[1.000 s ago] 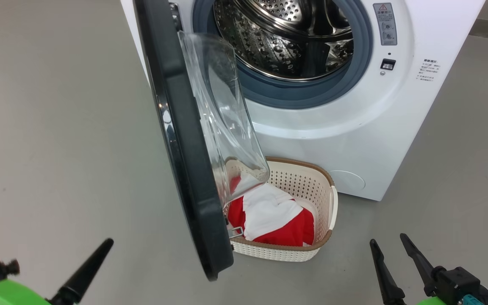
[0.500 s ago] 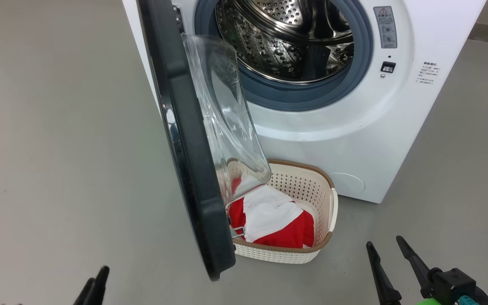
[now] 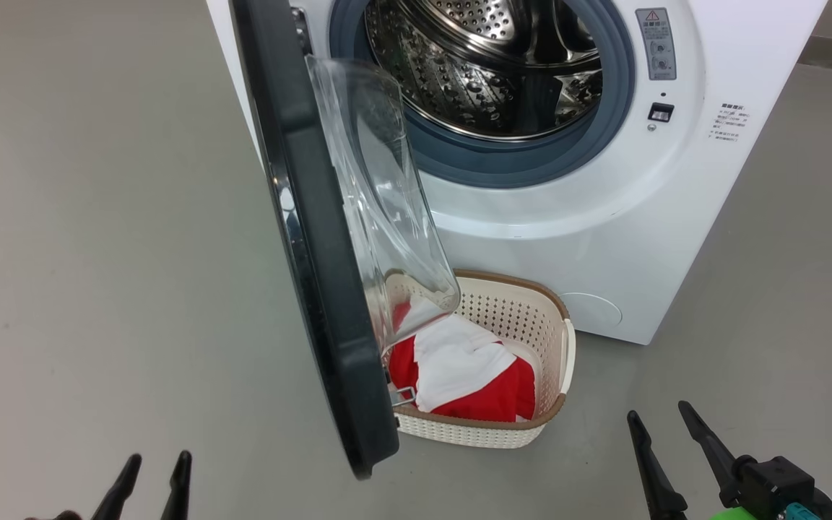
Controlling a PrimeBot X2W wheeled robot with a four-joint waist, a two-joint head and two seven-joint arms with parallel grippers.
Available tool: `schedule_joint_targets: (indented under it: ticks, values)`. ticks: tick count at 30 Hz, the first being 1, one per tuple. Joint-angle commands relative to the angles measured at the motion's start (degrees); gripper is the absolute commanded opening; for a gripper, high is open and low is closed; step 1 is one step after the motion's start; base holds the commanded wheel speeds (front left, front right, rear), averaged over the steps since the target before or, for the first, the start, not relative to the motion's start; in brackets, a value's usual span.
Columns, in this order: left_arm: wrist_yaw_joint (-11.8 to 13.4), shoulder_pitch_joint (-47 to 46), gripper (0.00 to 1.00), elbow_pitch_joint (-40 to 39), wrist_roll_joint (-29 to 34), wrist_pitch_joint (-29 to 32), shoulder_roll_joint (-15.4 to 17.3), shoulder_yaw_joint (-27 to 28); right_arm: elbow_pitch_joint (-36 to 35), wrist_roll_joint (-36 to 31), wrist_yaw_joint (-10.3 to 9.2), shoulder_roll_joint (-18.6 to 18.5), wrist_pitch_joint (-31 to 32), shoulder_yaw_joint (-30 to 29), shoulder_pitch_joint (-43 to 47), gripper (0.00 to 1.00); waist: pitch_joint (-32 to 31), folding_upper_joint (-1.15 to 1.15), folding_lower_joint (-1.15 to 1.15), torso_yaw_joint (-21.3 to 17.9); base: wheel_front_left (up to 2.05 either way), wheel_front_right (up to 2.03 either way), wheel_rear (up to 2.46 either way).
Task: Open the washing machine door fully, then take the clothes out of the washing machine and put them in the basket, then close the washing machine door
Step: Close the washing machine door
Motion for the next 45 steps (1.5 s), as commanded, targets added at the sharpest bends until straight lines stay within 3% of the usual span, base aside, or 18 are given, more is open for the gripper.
schedule_joint_targets:
  ticks: [1, 5, 10, 31, 32, 34, 35, 36, 37, 39, 45]
  values:
    - [-0.3, -1.3, 1.0, -1.8, 2.2, -0.7, 0.6, 2.9, -1.3, 0.6, 0.36, -0.6, -0.4, 0.9, -2.2, 1.0, 0.0, 0.0, 0.0, 0.0, 0.0, 0.0, 0.0]
    - [-0.3, 0.4, 1.0, -5.6, 12.9, -0.7, -3.1, 6.6, -1.4, 0.6, 0.36, -0.6, -0.4, 0.7, -2.3, 1.0, 0.0, 0.0, 0.0, -0.2, 0.0, 0.0, 0.0]
    - [-0.3, 2.4, 1.0, -8.8, 18.9, -0.7, -7.5, 10.5, -1.7, 0.6, 0.36, -0.6, -0.4, 0.3, -2.4, 1.0, -0.1, 0.0, 0.0, -0.4, 0.0, 0.0, 0.0]
    - [-0.3, 2.9, 1.0, -7.9, 19.4, -0.7, -8.8, 10.2, -1.3, 0.9, 0.36, -0.6, -0.4, 0.1, -1.9, 1.0, -0.6, 0.0, 0.0, -0.3, 0.0, 0.0, 0.0]
    - [-0.3, 2.9, 0.92, -8.0, 18.7, -0.7, -8.8, 10.2, -1.3, 0.9, 0.36, -0.6, -0.4, 0.1, -1.8, 1.0, -0.6, 0.0, 0.0, -0.3, 0.0, 0.0, 0.0]
    - [-0.3, 2.6, 0.47, -8.4, 17.1, -0.7, -8.6, 10.1, -1.3, 1.0, 0.36, -0.6, -0.4, 0.1, -1.9, 1.0, -0.6, 0.0, 0.0, -0.4, 0.0, 0.0, 0.0]
    - [-0.3, 2.5, 0.34, -8.5, 15.9, -0.7, -8.6, 10.1, -1.3, 1.0, 0.36, -0.6, -0.4, 0.2, -1.9, 1.0, -0.7, 0.0, 0.0, -0.4, 0.0, 0.0, 0.0]
    - [-0.3, 2.3, 0.06, -8.4, 13.9, -0.7, -8.8, 10.0, -1.2, 1.0, 0.36, -0.6, -0.4, 0.2, -1.9, 1.0, -0.7, 0.0, 0.0, -0.5, 0.0, 0.0, 0.0]
    - [-0.3, 2.0, 0.0, -8.7, 11.9, -0.7, -8.6, 9.9, -1.3, 1.0, 0.36, -0.6, -0.4, 0.2, -1.9, 1.0, -0.7, 0.0, 0.0, -0.6, 0.0, 0.0, 0.0]
    - [-0.3, 1.7, 0.0, -9.0, 10.0, -0.7, -8.2, 9.7, -1.3, 1.0, 0.36, -0.6, -0.4, 0.3, -1.9, 1.0, -0.6, 0.0, 0.0, -0.7, 0.0, 0.0, 0.0]
    - [-0.3, -0.4, 0.0, -12.6, -12.1, -0.7, -6.3, 8.5, -1.2, 1.2, 0.36, -0.6, -0.4, 0.5, -2.0, 1.0, -0.4, 0.0, 0.0, -1.4, 0.0, 0.0, 0.0]
